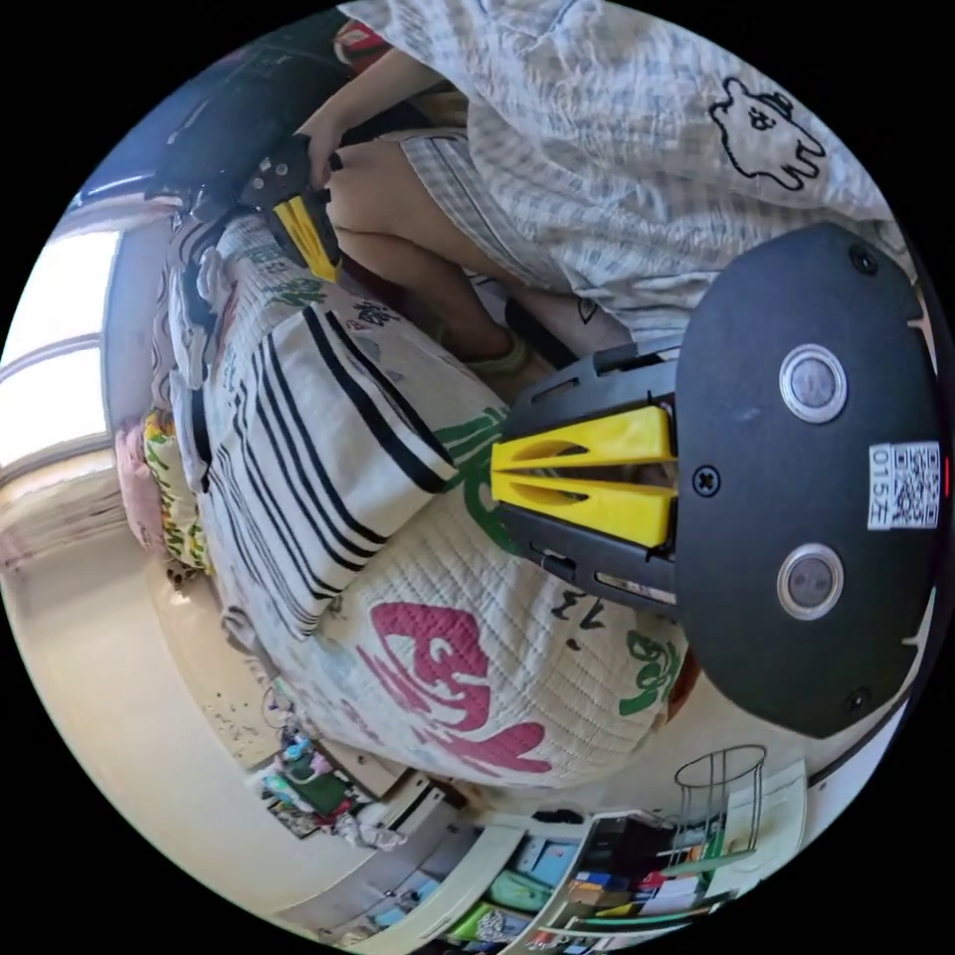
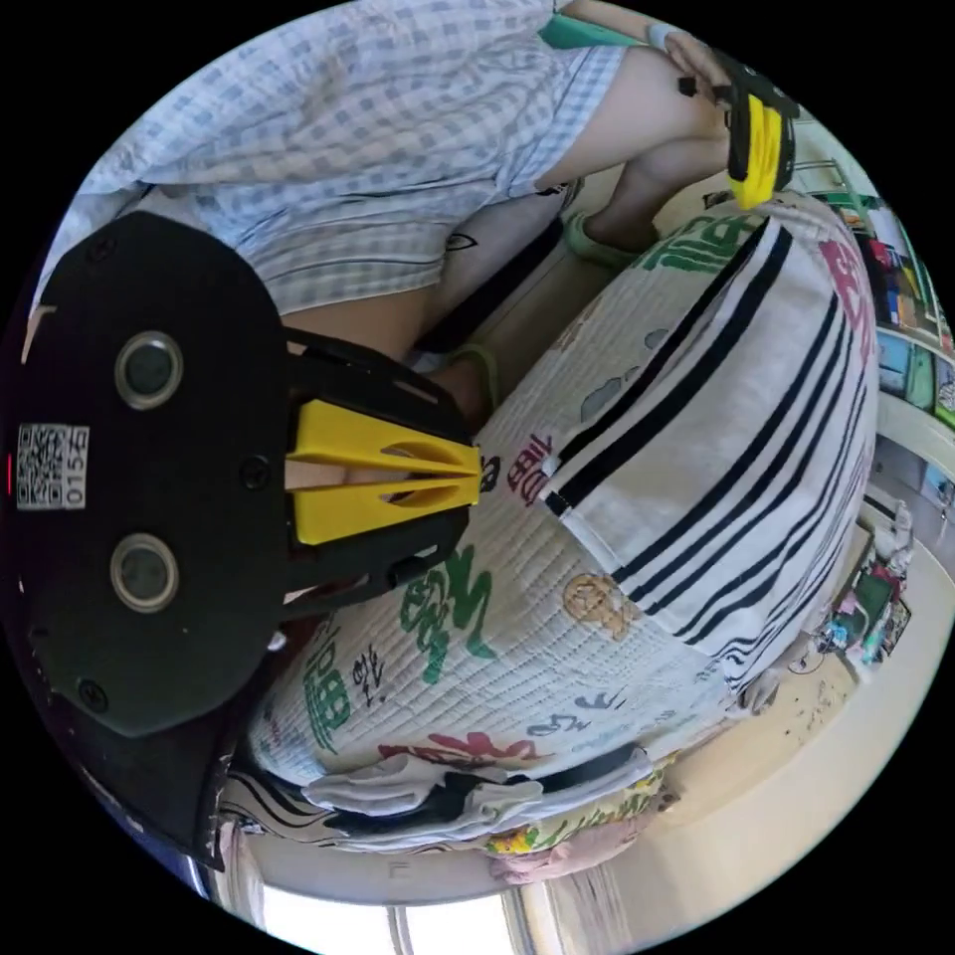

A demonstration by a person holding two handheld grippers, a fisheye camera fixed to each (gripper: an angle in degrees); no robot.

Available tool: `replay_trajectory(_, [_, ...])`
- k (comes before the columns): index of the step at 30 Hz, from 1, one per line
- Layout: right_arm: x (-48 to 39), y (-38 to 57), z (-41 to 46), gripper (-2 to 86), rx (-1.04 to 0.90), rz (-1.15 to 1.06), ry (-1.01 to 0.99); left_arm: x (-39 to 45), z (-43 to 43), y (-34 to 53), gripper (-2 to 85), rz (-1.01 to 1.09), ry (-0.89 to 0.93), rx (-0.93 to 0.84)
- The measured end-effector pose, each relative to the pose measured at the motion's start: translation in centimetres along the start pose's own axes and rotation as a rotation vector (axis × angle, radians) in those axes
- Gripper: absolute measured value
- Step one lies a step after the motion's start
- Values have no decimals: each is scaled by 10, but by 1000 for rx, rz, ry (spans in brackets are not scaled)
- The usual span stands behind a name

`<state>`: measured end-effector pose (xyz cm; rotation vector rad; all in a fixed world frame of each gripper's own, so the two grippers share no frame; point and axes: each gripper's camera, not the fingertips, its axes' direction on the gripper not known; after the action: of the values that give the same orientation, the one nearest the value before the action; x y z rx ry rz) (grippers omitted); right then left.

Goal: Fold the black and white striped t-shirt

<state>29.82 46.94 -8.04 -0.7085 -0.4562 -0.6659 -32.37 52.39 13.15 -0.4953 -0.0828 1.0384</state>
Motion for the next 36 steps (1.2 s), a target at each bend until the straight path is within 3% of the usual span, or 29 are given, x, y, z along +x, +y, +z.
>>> replay_trajectory(4, [87,-1,-108,3,320,179,-119,-47,-80,-7,13,-141,176,215])
replay_trajectory(8, [194,-49,-167,67,449,298,-235,-88,-166,-80,42,-82,84,376])
replay_trajectory(13, [311,-154,-169,81,335,395,-412,-150,-174,-214,70,-70,28,279])
replay_trajectory(17, [368,-208,-136,69,98,308,-918,-228,-114,-283,85,-266,231,141])
replay_trajectory(22, [409,-197,-195,16,145,278,-832,-265,-64,-318,60,-322,384,-36])
replay_trajectory(27, [447,-187,-221,14,173,324,-940,-278,-99,-337,36,-275,353,-46])
replay_trajectory(32, [526,-189,-270,74,405,492,-947,-323,-143,-331,85,-382,476,34])
replay_trajectory(36, [556,-221,-257,127,344,519,-1091,-364,-151,-315,118,-528,585,94])
